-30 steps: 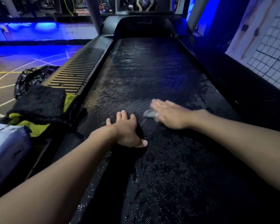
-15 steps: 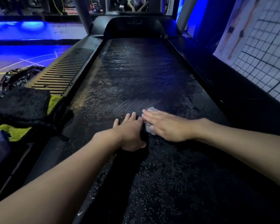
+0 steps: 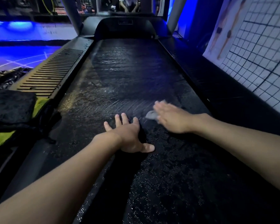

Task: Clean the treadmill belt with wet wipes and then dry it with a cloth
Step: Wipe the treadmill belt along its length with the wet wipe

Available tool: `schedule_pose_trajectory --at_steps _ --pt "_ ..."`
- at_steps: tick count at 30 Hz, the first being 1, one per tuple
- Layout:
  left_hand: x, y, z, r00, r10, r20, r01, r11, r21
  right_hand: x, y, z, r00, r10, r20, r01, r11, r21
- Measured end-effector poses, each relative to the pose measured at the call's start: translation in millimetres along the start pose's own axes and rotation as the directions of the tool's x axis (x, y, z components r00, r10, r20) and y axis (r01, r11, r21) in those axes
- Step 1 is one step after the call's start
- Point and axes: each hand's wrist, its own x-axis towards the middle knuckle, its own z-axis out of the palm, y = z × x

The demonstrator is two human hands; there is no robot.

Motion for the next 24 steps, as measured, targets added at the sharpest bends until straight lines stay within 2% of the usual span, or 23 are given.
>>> schedule_pose_trajectory --at_steps 2,3,6,7,10,11,14,15,19,20,22,23,24 --pt "0 4 1 0.999 0.039 -0.032 -0.039 0.999 -0.006 -9 -8 9 0.99 -0.139 0.033 0.139 0.99 0.002" --pt "0 8 3 0.994 0.094 -0.059 -0.095 0.996 -0.004 -8 3 8 0.992 -0.12 0.03 0.12 0.993 0.005" --pt "-2 19 8 0.963 0.238 -0.126 -0.234 0.971 0.04 -2 29 -6 0.988 0.155 -0.02 -0.154 0.987 0.05" --pt "-2 21 9 0.961 0.25 -0.119 -0.246 0.968 0.047 -4 27 -7 0.988 0.152 -0.022 -0.151 0.987 0.052" --pt "-3 21 4 0.966 0.249 -0.072 -0.247 0.968 0.033 -20 11 6 0.999 -0.049 0.022 0.048 0.998 0.033" --pt "-3 21 3 0.969 0.241 -0.058 -0.241 0.971 0.01 -23 16 6 0.998 -0.06 0.027 0.059 0.997 0.049" --pt "-5 26 2 0.978 0.205 -0.03 -0.206 0.977 -0.046 -19 47 -6 0.984 0.178 -0.014 -0.177 0.983 0.049" --pt "-6 29 4 0.981 0.195 -0.018 -0.195 0.98 -0.034 -20 47 -7 0.98 0.197 -0.018 -0.196 0.98 0.039" --pt "-4 33 11 0.986 0.168 -0.01 -0.168 0.985 0.05 -35 33 8 0.999 0.01 0.037 -0.01 1.0 0.011" --pt "-4 34 12 0.986 0.166 -0.006 -0.166 0.985 0.048 -34 42 7 0.998 0.055 0.032 -0.055 0.998 0.022" --pt "-3 35 11 0.986 0.167 -0.002 -0.166 0.984 0.057 -26 58 1 0.969 0.247 -0.003 -0.246 0.967 0.059" --pt "-3 34 12 0.986 0.167 0.002 -0.167 0.984 0.058 -25 59 -1 0.953 0.303 -0.001 -0.302 0.951 0.067" --pt "-4 34 12 0.986 0.166 0.004 -0.166 0.985 0.058 -25 55 0 0.954 0.299 0.01 -0.298 0.951 0.08"
